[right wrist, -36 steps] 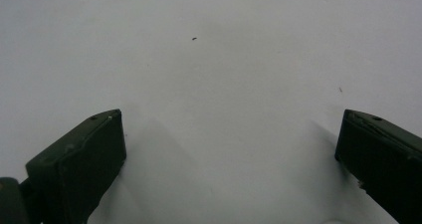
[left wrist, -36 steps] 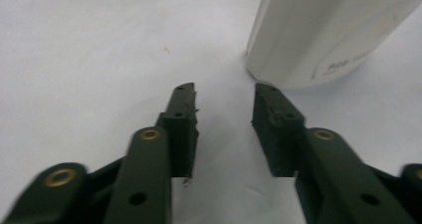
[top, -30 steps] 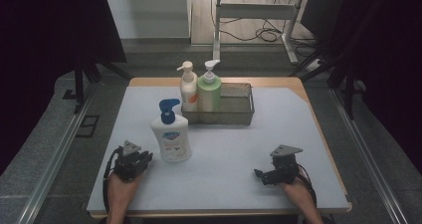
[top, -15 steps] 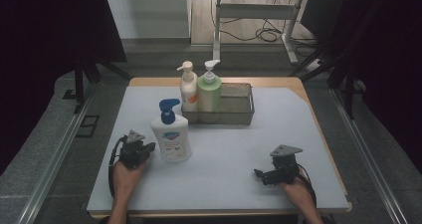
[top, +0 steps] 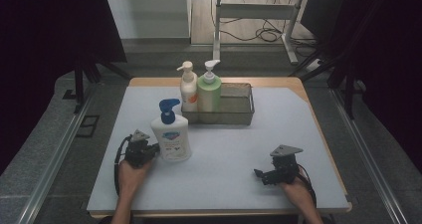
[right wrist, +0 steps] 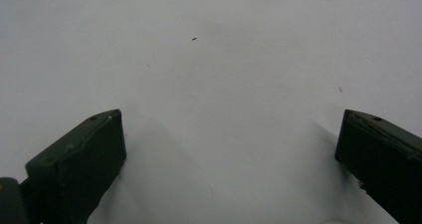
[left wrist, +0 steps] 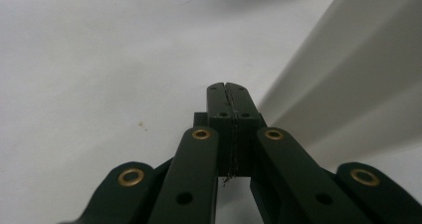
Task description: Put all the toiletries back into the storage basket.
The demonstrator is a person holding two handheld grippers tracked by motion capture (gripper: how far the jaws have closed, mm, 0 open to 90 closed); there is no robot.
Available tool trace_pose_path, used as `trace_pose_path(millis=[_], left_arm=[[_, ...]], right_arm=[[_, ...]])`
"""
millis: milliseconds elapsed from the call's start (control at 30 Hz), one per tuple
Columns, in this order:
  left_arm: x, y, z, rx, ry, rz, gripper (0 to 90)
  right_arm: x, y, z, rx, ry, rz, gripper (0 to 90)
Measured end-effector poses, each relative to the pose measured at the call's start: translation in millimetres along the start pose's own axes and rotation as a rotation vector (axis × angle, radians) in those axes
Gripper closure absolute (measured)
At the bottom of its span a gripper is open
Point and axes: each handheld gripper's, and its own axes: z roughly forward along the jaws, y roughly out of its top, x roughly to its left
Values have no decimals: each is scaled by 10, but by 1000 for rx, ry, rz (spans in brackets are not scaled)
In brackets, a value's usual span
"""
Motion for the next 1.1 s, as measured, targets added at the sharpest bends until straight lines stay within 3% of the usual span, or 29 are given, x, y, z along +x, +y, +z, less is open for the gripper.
trace_pose_path(millis=[633, 1100], left_arm=[[-78, -31, 6, 11, -43, -1, 892], [-184, -51, -4, 28, -67, 38, 892]], right_arm=[[1, -1, 0, -1, -1, 1, 0], [-1, -1, 1, -1, -1, 0, 0]])
